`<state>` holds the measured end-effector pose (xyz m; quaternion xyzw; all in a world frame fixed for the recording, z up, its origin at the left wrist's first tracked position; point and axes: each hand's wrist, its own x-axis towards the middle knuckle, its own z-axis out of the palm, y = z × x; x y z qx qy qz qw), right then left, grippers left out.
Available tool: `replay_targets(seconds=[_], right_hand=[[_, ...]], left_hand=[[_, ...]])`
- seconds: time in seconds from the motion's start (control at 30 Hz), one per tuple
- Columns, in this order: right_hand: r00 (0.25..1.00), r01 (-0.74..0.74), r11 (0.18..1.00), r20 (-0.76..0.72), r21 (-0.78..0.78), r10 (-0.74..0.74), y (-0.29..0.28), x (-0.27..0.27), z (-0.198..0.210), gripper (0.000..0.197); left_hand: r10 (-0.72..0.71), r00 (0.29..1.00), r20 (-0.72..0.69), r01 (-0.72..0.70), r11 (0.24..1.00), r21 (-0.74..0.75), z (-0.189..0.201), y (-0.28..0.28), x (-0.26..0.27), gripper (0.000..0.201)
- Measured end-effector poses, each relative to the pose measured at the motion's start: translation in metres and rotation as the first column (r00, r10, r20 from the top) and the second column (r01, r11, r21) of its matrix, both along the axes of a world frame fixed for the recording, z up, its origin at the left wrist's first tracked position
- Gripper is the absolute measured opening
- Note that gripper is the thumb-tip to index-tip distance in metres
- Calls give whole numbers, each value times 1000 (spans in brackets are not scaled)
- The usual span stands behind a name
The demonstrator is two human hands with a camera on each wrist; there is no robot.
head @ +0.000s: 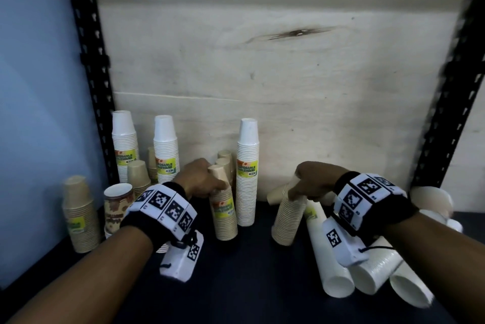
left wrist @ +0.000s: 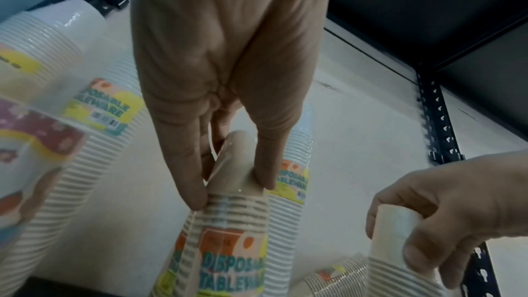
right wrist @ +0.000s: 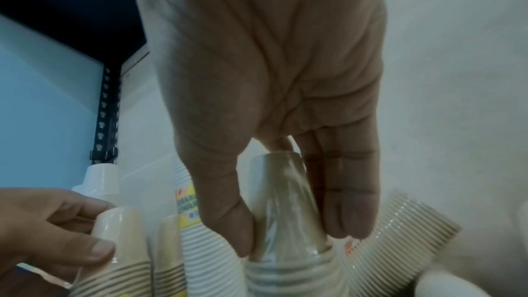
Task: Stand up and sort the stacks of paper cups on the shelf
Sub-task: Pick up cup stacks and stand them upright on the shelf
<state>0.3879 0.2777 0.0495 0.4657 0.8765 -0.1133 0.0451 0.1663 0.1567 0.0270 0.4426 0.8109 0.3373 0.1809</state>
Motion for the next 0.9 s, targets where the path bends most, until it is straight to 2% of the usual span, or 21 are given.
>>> replay_targets(seconds=[0.2, 0.37, 0.47, 0.67, 0.8, 0.9], right_hand=[[993, -37, 999, -113, 35, 41, -6, -18, -11, 53], [986, -45, 994, -157, 97, 60, -8, -23, -18, 57], [973, -62, 998, -220, 18, 65, -7, -23, -23, 54], [957, -109, 958, -287, -264, 30, 7, -18, -41, 49], [953, -152, 935, -299, -320, 52, 9, -15, -55, 54], [950, -161, 929, -307, -332, 56, 12, -14, -63, 56]], left_hand=[[-33, 982, -187, 30, 999, -20, -6, -3, 0, 52], [-50, 976, -213, 42, 998, -45, -15, -2, -4, 59], [-67, 976, -205, 56, 997, -57, -16, -2, -7, 61], [-94, 986, -140, 85, 994, -73, -20, -1, -11, 63], [-108, 993, -53, 102, 990, -95, -34, -1, -11, 60], [-110, 992, -68, 100, 985, -142, -51, -1, -9, 62]])
